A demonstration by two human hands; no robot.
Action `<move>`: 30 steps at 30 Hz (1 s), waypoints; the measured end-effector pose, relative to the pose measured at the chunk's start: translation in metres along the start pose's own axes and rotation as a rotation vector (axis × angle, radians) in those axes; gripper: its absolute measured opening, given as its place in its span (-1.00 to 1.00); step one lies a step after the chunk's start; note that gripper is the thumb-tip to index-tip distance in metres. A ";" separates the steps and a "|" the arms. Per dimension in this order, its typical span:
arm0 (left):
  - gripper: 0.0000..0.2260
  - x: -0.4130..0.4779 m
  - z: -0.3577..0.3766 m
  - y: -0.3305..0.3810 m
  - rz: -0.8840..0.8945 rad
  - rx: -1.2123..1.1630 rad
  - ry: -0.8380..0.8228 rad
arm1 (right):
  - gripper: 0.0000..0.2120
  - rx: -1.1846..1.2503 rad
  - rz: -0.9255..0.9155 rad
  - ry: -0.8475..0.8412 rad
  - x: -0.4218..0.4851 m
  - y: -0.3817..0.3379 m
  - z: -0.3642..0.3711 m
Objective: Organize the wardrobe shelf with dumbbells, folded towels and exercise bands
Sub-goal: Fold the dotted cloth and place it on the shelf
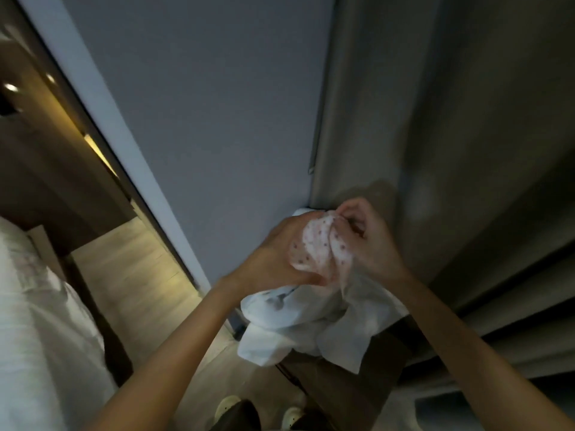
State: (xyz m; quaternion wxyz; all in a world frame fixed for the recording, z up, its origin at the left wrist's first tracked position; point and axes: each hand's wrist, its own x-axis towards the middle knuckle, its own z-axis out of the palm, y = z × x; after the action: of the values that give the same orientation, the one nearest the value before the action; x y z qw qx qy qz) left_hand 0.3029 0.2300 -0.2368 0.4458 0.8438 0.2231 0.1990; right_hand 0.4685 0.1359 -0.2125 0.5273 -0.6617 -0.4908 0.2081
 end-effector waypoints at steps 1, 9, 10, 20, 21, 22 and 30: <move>-0.14 -0.006 -0.002 0.004 0.037 -0.057 0.046 | -0.79 0.045 -0.026 -0.010 0.003 -0.008 0.005; -0.42 -0.047 -0.008 0.005 0.023 0.173 0.378 | -0.81 0.165 -0.022 -0.089 0.018 -0.037 0.038; -0.57 -0.051 -0.011 0.004 0.008 0.202 0.414 | -0.81 0.180 -0.008 -0.087 0.018 -0.036 0.041; -0.88 -0.082 -0.057 -0.013 -0.168 0.106 0.482 | -0.75 -0.200 -0.090 -0.264 0.002 0.002 0.059; -0.87 -0.085 -0.061 -0.014 -0.200 0.120 0.465 | -0.73 -0.228 -0.104 -0.309 0.000 -0.003 0.068; -0.88 -0.089 -0.066 -0.016 -0.230 0.139 0.445 | -0.74 -0.236 -0.096 -0.369 -0.003 -0.009 0.080; -0.92 -0.129 -0.128 -0.055 -0.350 0.175 0.335 | -0.79 -0.107 -0.092 -0.615 -0.017 -0.046 0.189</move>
State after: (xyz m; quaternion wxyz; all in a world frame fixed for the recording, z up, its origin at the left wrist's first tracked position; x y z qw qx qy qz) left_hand 0.1175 0.2711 -0.2334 0.3553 0.7829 0.4530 0.2356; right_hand 0.2915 0.2127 -0.2430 0.3275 -0.5715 -0.6669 0.3483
